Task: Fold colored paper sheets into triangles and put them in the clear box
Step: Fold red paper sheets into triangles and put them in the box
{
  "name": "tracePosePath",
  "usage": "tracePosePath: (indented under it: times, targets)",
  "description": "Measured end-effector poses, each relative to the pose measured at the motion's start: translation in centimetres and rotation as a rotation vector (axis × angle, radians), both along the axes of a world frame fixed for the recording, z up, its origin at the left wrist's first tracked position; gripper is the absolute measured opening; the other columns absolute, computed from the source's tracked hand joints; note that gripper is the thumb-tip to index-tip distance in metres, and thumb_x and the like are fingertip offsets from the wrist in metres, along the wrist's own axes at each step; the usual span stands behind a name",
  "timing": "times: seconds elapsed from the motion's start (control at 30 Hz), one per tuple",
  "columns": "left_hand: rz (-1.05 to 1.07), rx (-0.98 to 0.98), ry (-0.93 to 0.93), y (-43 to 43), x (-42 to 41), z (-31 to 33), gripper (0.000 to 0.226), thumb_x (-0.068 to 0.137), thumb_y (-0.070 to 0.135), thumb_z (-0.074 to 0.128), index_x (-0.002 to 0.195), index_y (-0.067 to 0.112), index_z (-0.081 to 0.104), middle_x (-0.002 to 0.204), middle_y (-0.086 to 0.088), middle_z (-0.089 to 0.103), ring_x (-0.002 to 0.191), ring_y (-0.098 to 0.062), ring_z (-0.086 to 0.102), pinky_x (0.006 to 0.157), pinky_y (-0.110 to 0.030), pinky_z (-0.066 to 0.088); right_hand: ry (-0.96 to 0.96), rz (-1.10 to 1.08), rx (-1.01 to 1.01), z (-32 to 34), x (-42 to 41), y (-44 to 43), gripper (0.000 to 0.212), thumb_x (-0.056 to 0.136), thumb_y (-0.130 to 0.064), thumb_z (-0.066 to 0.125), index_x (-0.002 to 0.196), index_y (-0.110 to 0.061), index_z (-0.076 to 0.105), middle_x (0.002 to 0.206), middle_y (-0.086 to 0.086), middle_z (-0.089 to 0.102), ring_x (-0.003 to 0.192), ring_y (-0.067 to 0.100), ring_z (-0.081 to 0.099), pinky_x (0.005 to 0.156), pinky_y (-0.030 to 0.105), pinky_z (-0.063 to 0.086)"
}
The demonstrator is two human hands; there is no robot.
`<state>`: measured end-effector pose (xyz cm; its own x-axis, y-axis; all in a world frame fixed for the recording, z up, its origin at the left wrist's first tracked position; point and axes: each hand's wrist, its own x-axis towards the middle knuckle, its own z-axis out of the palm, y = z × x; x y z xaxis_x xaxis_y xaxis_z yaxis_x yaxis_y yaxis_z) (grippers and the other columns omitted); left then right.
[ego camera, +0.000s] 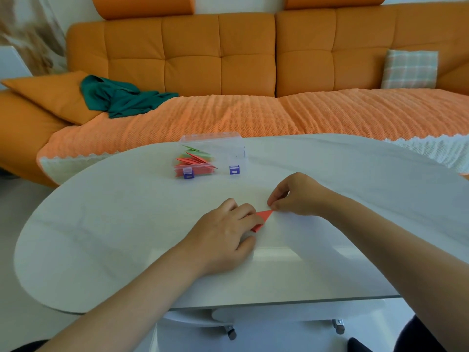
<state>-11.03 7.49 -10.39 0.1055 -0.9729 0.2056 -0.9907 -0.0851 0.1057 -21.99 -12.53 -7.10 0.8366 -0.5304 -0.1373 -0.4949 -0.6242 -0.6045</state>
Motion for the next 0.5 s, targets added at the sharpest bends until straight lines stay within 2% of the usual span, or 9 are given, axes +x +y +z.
tracePosePath:
  times: [0.1, 0.17, 0.23, 0.3, 0.37, 0.5]
  targets:
    - [0.033, 0.009, -0.025, -0.6, -0.7, 0.2, 0.046, 0.096, 0.042, 0.039, 0.140, 0.034, 0.047, 0.126, 0.014, 0.050, 0.100, -0.015, 0.040, 0.076, -0.026, 0.041, -0.005, -0.012, 0.011, -0.5, 0.0, 0.2, 0.011, 0.083, -0.022, 0.072, 0.077, -0.031, 0.077, 0.082, -0.015, 0.072, 0.084, 0.005, 0.066, 0.072, 0.018, 0.053]
    - [0.056, 0.012, -0.038, -0.9, -1.1, 0.2, 0.045, 0.097, 0.044, 0.038, 0.140, 0.035, 0.045, 0.124, 0.013, 0.050, 0.100, -0.015, 0.039, 0.075, -0.026, 0.038, 0.001, -0.010, 0.024, -0.8, 0.0, 0.5, 0.001, 0.079, -0.030, 0.077, 0.079, -0.030, 0.076, 0.081, -0.014, 0.071, 0.081, 0.005, 0.065, 0.070, 0.020, 0.052]
    - [0.071, 0.018, -0.037, -1.0, -1.2, 0.3, 0.044, 0.097, 0.046, 0.037, 0.140, 0.036, 0.044, 0.124, 0.012, 0.049, 0.101, -0.016, 0.038, 0.075, -0.027, 0.038, 0.006, -0.004, 0.020, -1.0, 0.1, 0.6, 0.009, 0.076, -0.034, 0.081, 0.079, -0.029, 0.075, 0.079, -0.013, 0.070, 0.077, 0.005, 0.063, 0.067, 0.019, 0.049]
    - [0.078, 0.017, -0.026, -0.9, -1.2, 0.2, 0.046, 0.097, 0.046, 0.038, 0.142, 0.037, 0.043, 0.125, 0.014, 0.048, 0.102, -0.015, 0.038, 0.078, -0.026, 0.039, 0.000, -0.030, 0.024, -0.9, 0.2, 0.6, 0.003, 0.079, -0.027, 0.078, 0.078, -0.028, 0.076, 0.078, -0.013, 0.070, 0.076, 0.006, 0.064, 0.069, 0.020, 0.052]
    - [0.082, 0.018, -0.013, -0.9, -1.1, 0.2, 0.047, 0.097, 0.047, 0.039, 0.143, 0.038, 0.042, 0.126, 0.015, 0.047, 0.104, -0.015, 0.038, 0.078, -0.025, 0.038, -0.007, -0.063, 0.040, -0.7, 0.2, 0.3, 0.011, 0.083, -0.019, 0.072, 0.079, -0.028, 0.078, 0.079, -0.013, 0.071, 0.079, 0.007, 0.065, 0.071, 0.020, 0.053]
    - [0.090, 0.023, 0.005, -0.9, -1.2, 0.2, 0.048, 0.097, 0.048, 0.039, 0.144, 0.038, 0.042, 0.127, 0.016, 0.046, 0.105, -0.014, 0.037, 0.079, -0.024, 0.037, -0.016, -0.092, 0.008, -1.0, 0.3, 0.6, 0.019, 0.084, -0.016, 0.063, 0.081, -0.029, 0.077, 0.080, -0.015, 0.069, 0.078, 0.006, 0.063, 0.067, 0.020, 0.050]
